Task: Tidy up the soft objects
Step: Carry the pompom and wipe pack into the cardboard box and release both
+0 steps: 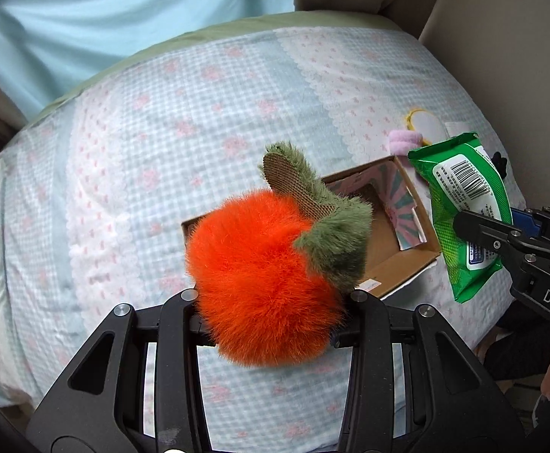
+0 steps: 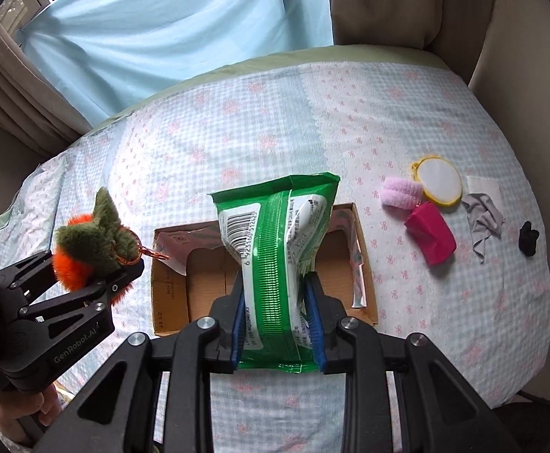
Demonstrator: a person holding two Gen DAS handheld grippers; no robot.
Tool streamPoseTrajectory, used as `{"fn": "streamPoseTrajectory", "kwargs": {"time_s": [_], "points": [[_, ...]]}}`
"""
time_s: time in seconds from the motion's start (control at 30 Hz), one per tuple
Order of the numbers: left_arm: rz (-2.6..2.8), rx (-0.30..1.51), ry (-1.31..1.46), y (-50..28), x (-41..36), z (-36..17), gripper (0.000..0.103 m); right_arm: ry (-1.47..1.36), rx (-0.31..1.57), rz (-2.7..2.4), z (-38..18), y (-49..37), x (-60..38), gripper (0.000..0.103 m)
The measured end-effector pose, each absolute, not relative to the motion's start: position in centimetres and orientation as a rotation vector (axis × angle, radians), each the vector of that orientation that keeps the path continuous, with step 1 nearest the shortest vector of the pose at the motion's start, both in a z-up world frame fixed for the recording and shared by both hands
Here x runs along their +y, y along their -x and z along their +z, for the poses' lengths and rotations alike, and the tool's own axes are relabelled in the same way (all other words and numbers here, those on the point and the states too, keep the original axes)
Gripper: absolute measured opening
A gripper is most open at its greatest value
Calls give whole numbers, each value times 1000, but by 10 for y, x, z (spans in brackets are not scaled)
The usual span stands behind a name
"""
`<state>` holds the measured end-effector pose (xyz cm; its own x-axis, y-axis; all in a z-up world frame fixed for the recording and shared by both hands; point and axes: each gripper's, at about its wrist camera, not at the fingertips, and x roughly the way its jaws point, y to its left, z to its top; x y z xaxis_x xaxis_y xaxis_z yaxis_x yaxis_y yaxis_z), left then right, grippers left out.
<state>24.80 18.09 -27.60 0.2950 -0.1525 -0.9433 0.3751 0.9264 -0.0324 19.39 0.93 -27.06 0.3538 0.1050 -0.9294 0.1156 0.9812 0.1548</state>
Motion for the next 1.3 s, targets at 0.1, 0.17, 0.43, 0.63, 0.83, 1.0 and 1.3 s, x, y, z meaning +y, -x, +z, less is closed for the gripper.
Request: {"fn": "streamPoseTrajectory", "kwargs": {"time_s": [0.1, 0.17, 0.43, 0.63, 0.83, 1.0, 1.3], "points": [[-350, 1275, -213, -264, 187, -304, 35, -233, 1268, -11, -298, -207, 17, 26], [-350, 1302, -222, -268, 186, -323, 35, -248, 1299, -18, -316, -218, 20, 26], [-376, 1445, -255, -284, 172, -405, 35, -275, 1433, -52, -396, -247, 15, 26], [-381, 1527, -284, -286, 158, -446, 35, -262, 1534, -46, -448, -255, 4, 26], [-415, 1531, -317, -285, 146, -458, 36, -272, 1547, -33, -452, -262, -3, 26], [-438, 1501, -293, -283, 141, -451, 103, -263, 1507, -7, -450, -271, -4, 76], [-444, 1498, -285, -274, 146, -435, 103, -310, 1478, 7, -443, -270, -4, 103]]}}
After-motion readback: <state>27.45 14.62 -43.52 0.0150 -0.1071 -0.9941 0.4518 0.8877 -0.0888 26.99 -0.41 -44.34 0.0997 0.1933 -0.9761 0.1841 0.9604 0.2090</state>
